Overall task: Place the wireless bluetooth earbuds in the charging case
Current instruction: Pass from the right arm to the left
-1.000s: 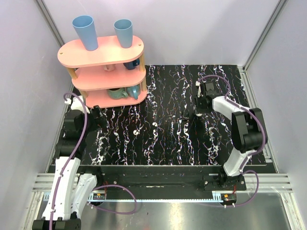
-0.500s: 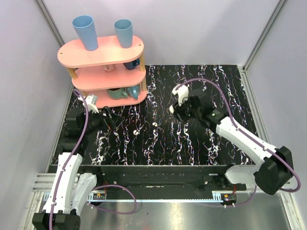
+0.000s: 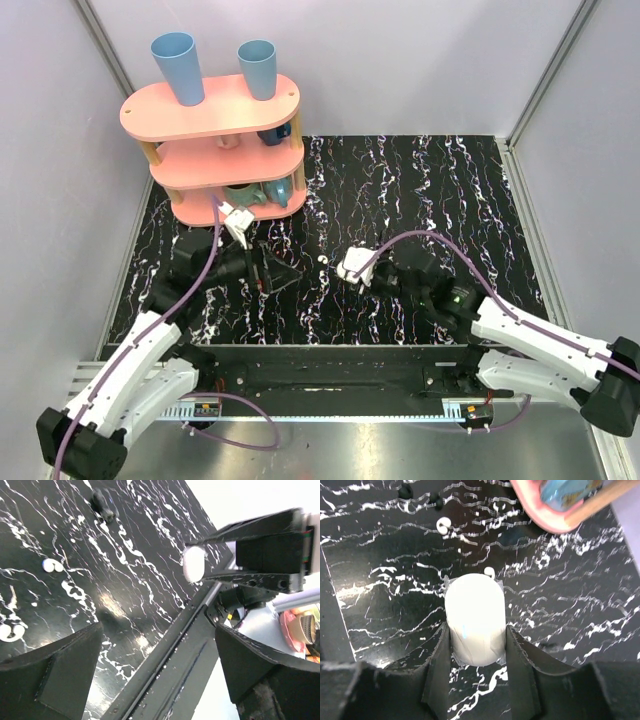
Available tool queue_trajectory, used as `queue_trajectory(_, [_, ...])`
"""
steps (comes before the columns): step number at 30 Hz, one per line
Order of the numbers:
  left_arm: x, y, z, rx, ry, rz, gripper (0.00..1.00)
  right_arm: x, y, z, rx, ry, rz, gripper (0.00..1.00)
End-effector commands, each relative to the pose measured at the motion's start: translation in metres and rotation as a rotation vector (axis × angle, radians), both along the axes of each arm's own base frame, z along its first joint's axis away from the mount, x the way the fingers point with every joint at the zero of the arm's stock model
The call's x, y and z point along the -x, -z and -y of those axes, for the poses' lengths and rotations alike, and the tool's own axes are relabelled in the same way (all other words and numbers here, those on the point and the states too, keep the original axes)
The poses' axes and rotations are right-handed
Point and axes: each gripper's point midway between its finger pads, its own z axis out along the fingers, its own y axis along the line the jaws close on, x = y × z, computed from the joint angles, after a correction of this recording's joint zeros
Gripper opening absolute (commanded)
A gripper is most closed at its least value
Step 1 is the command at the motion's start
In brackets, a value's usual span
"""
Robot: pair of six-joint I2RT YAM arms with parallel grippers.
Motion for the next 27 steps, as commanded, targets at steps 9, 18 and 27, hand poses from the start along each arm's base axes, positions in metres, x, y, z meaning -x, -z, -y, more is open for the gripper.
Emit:
queue_trajectory(9, [-0.006, -0.022, 0.044, 0.161, -0.021, 0.061, 0.95, -0.004, -0.061, -0.032, -0.071, -0.058, 0.317, 0.0])
queue_trajectory(18, [0.004, -0.018, 0.076, 0.173, -0.018, 0.123, 0.94, -0.002, -0.054, -0.044, -0.115, -0.012, 0.228, 0.0])
queue_trajectory(27, [-0.001, -0.005, 0.093, 0.131, -0.019, 0.118, 0.84, 0.007, -0.058, -0.04, -0.163, -0.029, 0.227, 0.0])
